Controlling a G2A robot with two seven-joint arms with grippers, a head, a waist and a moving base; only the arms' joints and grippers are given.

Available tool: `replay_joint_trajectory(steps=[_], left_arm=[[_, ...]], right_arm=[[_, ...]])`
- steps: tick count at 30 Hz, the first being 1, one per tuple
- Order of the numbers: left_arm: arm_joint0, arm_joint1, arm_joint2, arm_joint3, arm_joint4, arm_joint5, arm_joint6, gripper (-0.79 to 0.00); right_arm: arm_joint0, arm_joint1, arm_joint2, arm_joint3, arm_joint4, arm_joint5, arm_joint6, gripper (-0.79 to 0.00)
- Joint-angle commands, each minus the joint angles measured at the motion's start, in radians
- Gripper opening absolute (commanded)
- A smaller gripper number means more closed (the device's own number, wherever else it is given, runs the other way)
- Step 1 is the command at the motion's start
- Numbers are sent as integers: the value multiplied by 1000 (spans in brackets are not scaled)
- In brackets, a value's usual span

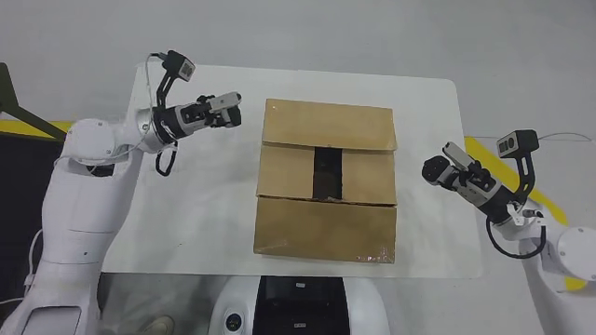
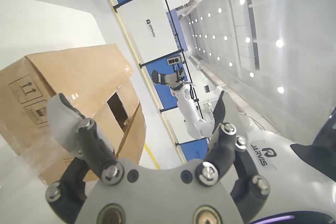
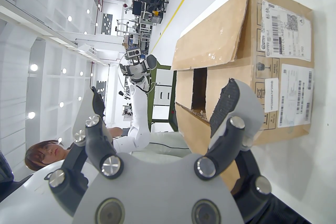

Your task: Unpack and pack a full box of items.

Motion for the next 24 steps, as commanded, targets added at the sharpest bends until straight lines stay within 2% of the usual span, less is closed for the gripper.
replay_joint_trajectory(steps=[1, 10, 18, 24], left_arm=[[-15, -4, 31, 9, -22, 11, -9, 0], [-45, -17, 160, 41, -37, 33, -93, 0], [-24, -18, 204, 57, -47, 43, -166, 0], [-11, -18, 226, 62, -20, 44, -166, 0]], right_arm=[[0, 0, 0, 0, 0, 0, 0, 0], [0, 0, 0, 0, 0, 0, 0, 0], [0, 0, 0, 0, 0, 0, 0, 0], [0, 0, 0, 0, 0, 0, 0, 0]])
